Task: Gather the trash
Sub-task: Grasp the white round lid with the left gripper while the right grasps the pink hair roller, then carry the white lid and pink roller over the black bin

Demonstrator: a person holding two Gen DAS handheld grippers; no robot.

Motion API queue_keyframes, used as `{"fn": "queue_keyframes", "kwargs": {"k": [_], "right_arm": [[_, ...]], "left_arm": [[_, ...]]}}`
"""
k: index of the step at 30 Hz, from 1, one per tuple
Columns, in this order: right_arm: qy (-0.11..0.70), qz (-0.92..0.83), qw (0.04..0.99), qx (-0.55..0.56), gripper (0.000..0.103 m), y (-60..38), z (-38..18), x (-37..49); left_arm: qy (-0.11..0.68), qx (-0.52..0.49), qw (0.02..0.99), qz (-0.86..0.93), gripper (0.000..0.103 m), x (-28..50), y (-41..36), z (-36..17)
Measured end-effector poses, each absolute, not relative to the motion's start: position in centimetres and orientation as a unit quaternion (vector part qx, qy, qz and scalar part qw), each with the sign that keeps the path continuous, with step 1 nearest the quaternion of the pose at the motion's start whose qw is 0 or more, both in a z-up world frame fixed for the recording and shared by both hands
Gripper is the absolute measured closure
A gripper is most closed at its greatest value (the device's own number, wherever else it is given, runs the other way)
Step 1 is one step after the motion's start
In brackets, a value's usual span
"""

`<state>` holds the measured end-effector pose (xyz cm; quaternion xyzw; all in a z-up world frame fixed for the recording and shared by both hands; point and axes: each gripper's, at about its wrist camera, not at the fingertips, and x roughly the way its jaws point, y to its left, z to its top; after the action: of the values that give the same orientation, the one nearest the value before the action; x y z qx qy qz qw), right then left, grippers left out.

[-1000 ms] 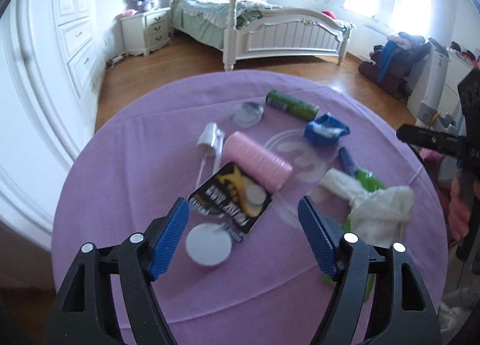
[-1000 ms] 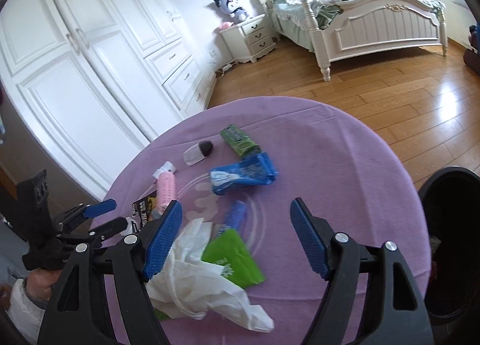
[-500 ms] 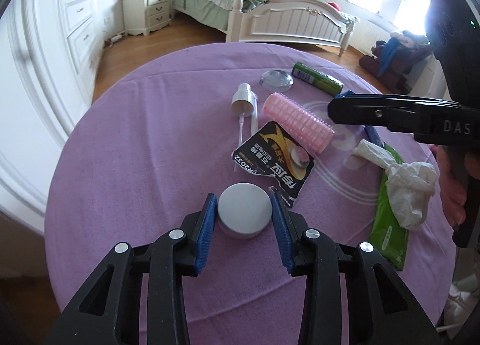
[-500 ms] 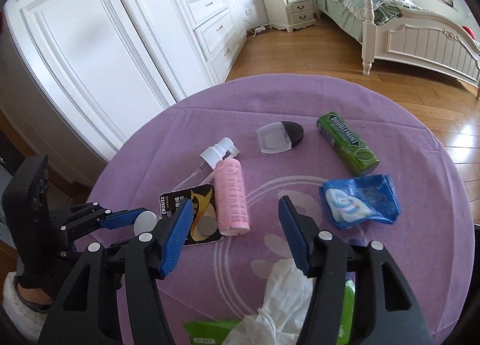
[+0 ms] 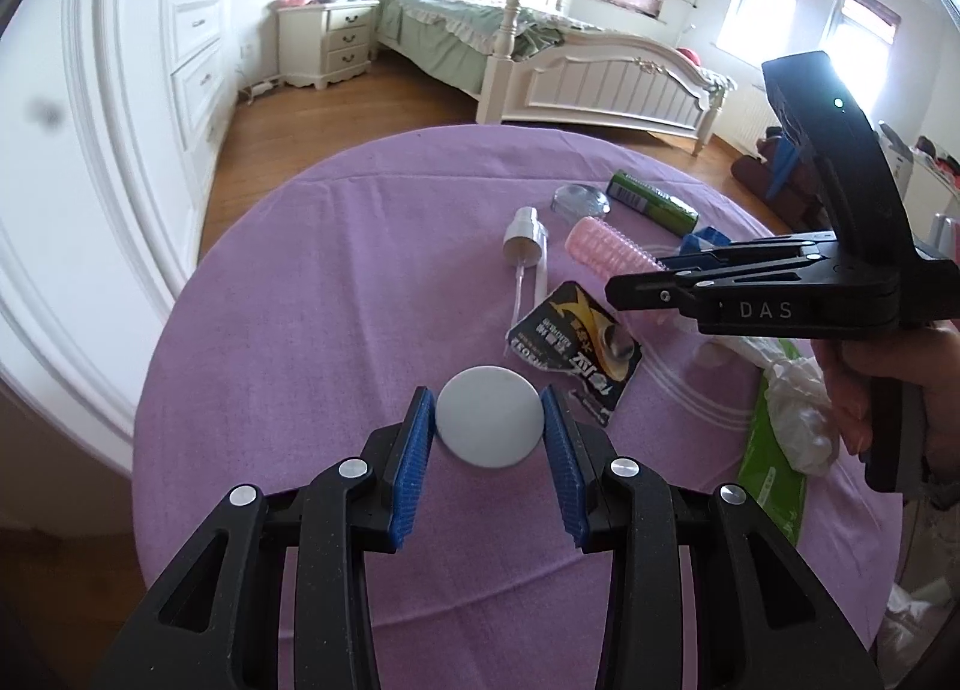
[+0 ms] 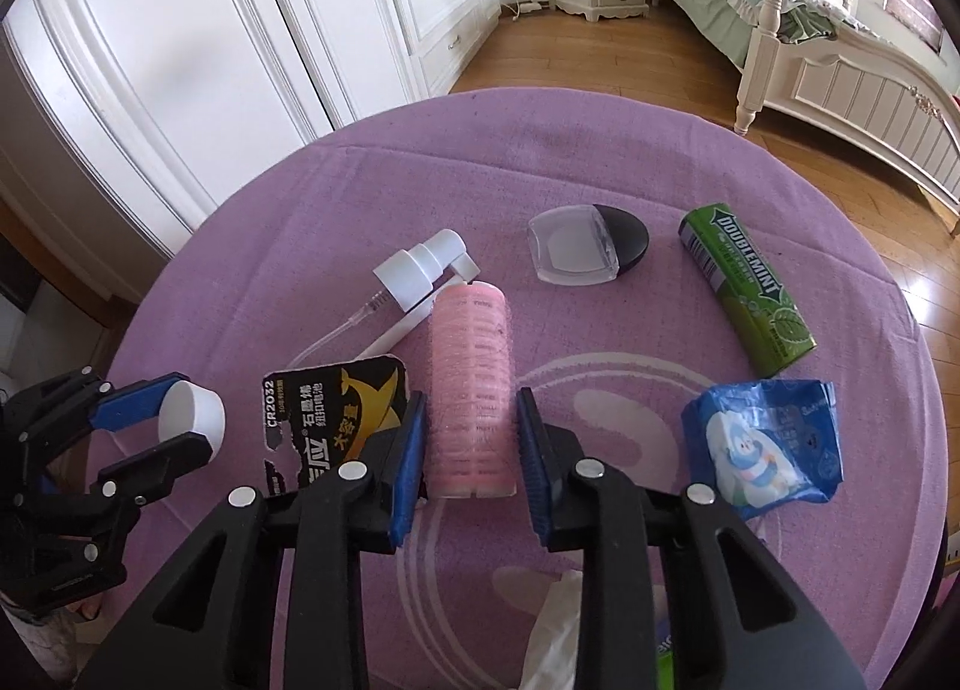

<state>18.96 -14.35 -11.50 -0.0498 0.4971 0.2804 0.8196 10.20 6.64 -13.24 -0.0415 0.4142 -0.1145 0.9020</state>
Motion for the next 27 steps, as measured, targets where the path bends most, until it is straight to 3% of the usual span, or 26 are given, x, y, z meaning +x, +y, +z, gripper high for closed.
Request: {"fn": "queue_keyframes", "kwargs": {"k": [7,13,27], "right_arm": [[0.404,0.306,0.861,0.050,0.074,-20.1,-6.9,16.3],[0.356,0.267,0.891,0.092,0.074,-26.8,-4.7,14.3],[0.340,0.154,0.909,0.186,0.074,-43.0,-7.6,12.1]], "left_arm": [[0.375,-0.035,0.916,-0.135,0.065,10.2,3.5,-10.3],[0.359,0.006,0.914,-0.189,0.065,10.9,-4.1,-8.2],[0.348,0.056,0.888,-0.294,0.065,13.1,-22.3,-8.6]]}}
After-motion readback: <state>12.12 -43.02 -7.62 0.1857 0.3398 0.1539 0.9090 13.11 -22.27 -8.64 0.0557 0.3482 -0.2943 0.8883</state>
